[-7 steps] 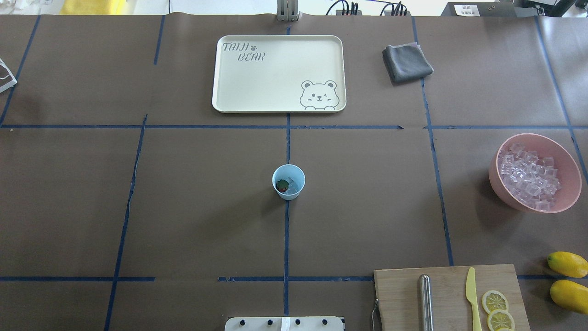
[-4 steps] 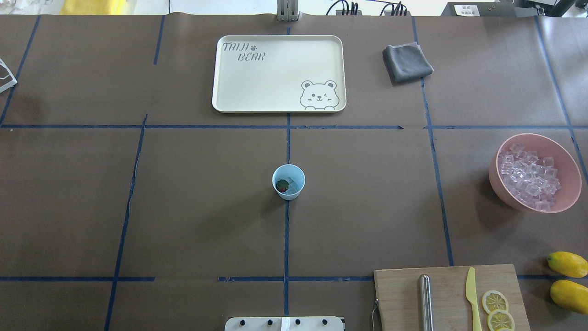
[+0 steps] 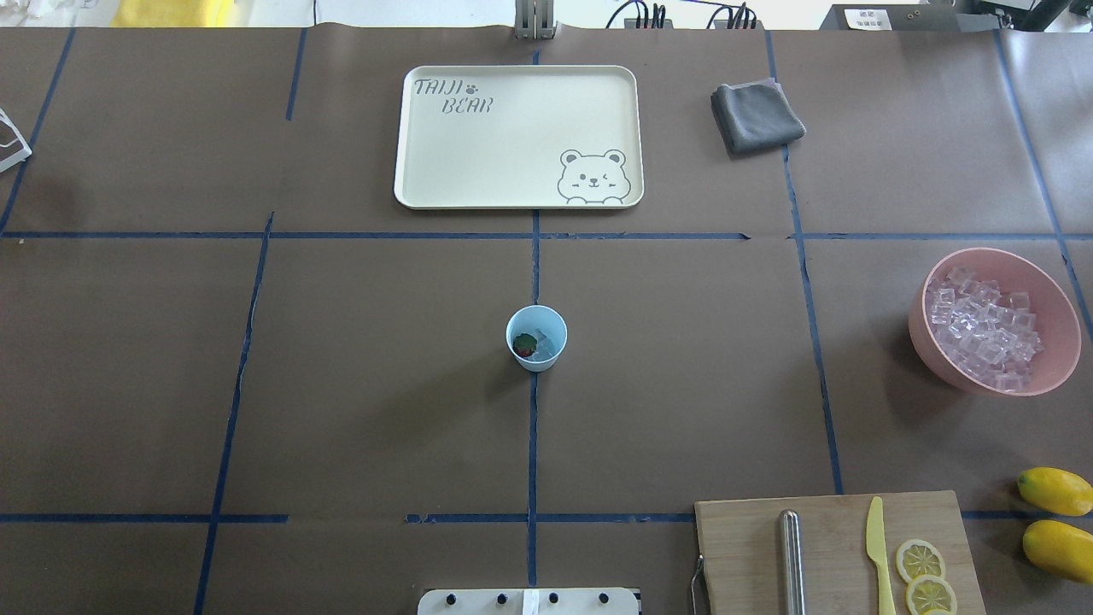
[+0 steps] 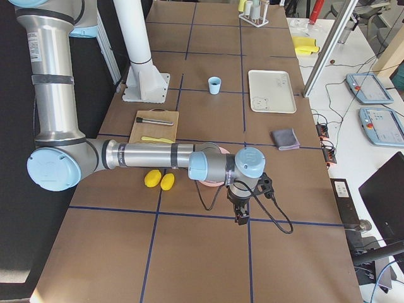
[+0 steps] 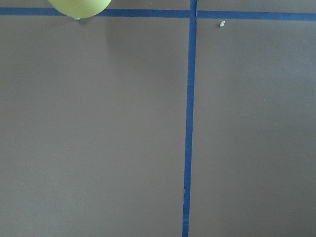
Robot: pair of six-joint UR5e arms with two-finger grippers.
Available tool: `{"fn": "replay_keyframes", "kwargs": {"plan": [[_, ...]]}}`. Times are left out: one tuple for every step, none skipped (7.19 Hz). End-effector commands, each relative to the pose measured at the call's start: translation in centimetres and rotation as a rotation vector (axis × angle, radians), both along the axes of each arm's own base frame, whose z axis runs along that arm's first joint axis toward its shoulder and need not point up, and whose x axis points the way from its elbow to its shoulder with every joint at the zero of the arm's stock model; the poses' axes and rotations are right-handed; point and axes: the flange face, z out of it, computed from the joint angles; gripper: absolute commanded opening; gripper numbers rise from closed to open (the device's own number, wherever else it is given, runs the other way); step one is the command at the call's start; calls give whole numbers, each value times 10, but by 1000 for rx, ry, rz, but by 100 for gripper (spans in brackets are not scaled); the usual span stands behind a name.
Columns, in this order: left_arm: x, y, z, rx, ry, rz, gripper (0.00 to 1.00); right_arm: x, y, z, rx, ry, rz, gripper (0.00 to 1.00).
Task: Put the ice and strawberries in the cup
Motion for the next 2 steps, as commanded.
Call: {"fn": "replay_keyframes", "kwargs": {"plan": [[0,-1,-1,4,-1,3,100,0,0,0,1,0,-1,100],[0,-2,-3,7,-1,1,100,0,0,1,-1,0,-1,100]]}}
